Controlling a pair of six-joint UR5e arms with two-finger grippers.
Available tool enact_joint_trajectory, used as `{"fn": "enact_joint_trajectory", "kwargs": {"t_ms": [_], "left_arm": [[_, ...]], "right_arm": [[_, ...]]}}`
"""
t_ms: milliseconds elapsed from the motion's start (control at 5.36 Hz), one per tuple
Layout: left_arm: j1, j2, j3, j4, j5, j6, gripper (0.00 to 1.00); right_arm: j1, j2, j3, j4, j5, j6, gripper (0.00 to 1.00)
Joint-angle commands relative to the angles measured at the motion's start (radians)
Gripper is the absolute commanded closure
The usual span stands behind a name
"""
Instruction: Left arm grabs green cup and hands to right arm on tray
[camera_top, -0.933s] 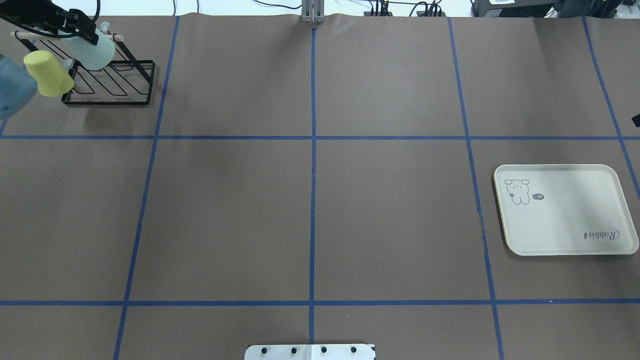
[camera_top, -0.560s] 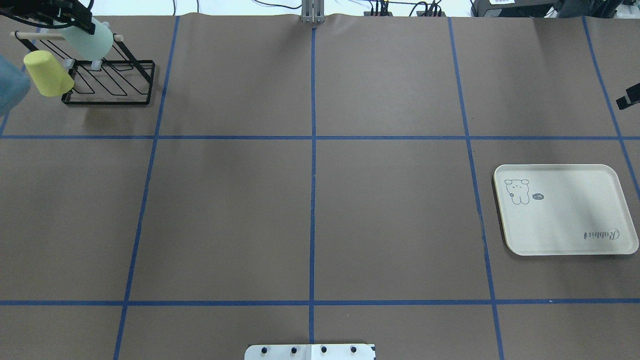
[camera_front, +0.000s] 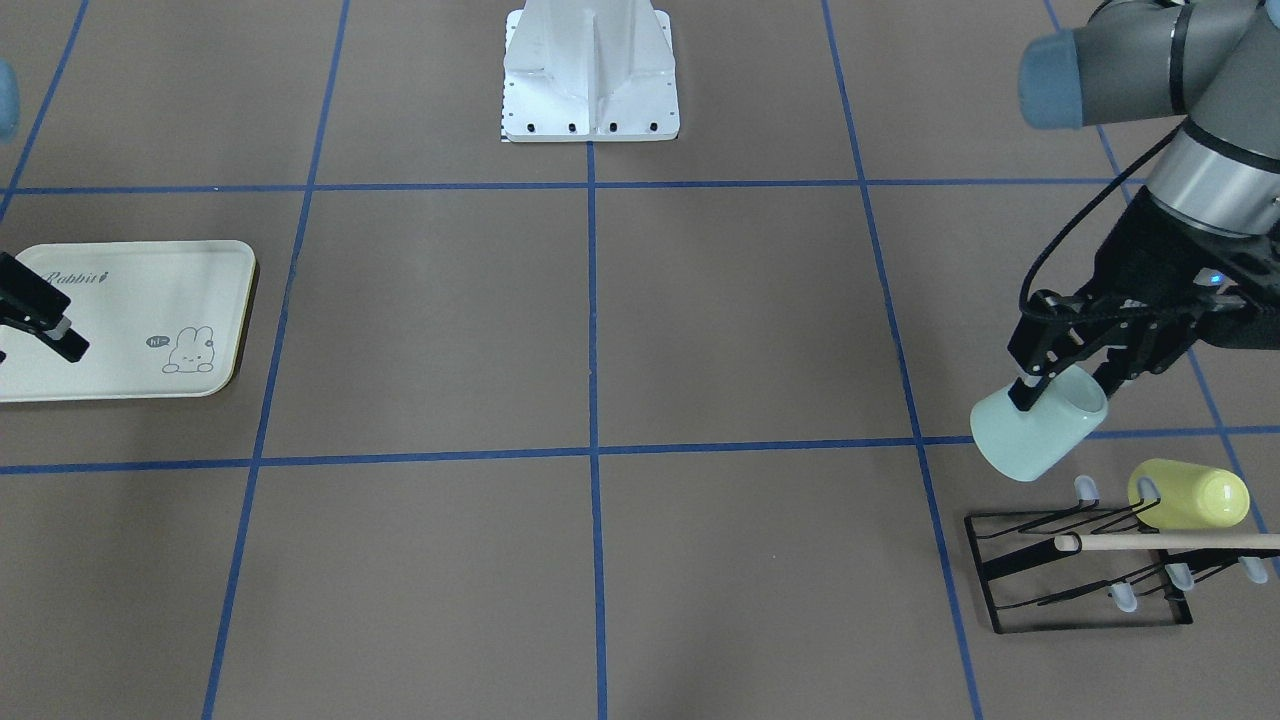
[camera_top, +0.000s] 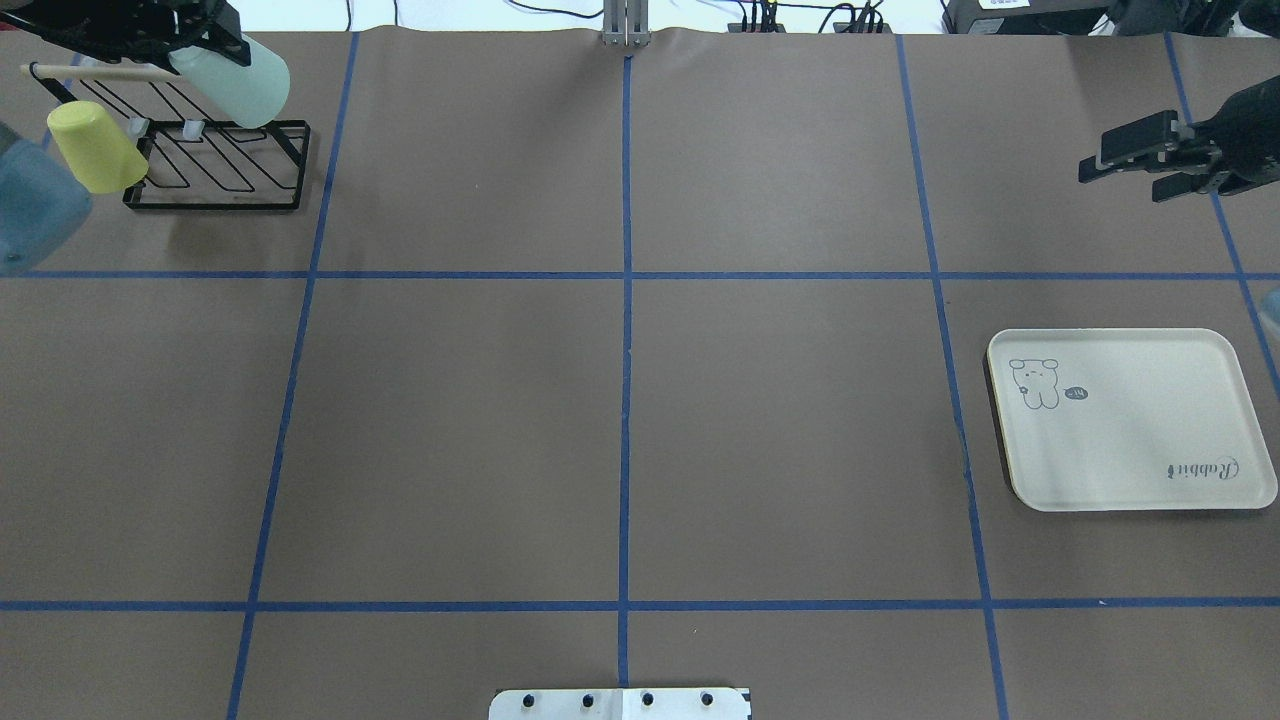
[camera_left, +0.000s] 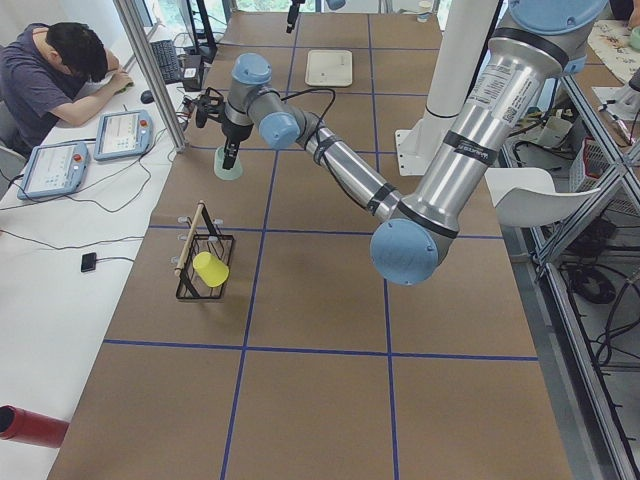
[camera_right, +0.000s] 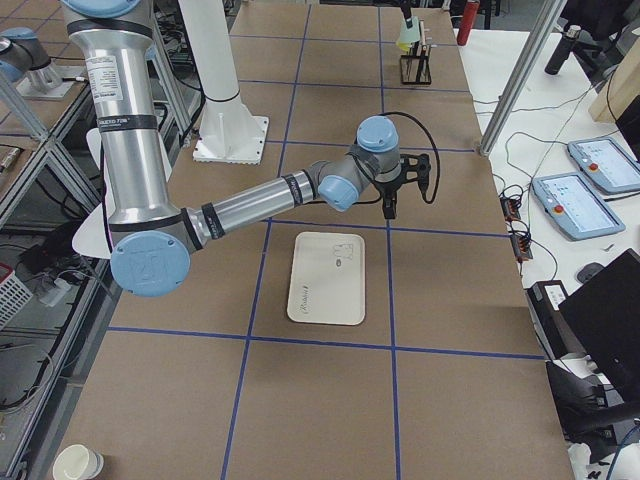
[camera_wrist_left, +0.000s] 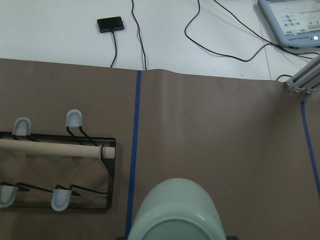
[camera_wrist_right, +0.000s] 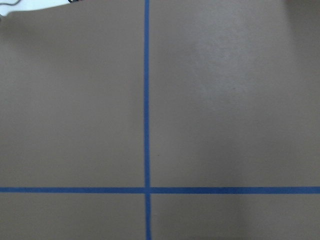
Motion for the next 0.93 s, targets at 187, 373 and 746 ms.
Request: {"fn": "enact_joint_trajectory", "kwargs": {"t_ms": [187, 373, 746], "left_arm": [[0.185, -0.009, -0.115, -0.202, -0.001, -0.476, 0.56], [0.230, -0.007, -0.118, -0.369, -0.001, -0.676, 0.56], [0.246, -0.033, -0.124, -0.522, -0.107, -0.777, 0.56]], "right_arm": [[-0.179, 0.036, 0.005, 0.482, -0.273, 0.632, 0.00], [-0.225, 0.041, 0.002, 0.643, -0.337, 0.698, 0.00], [-0.271, 0.041, 0.005, 0.892, -0.365, 0.814, 0.01]]}}
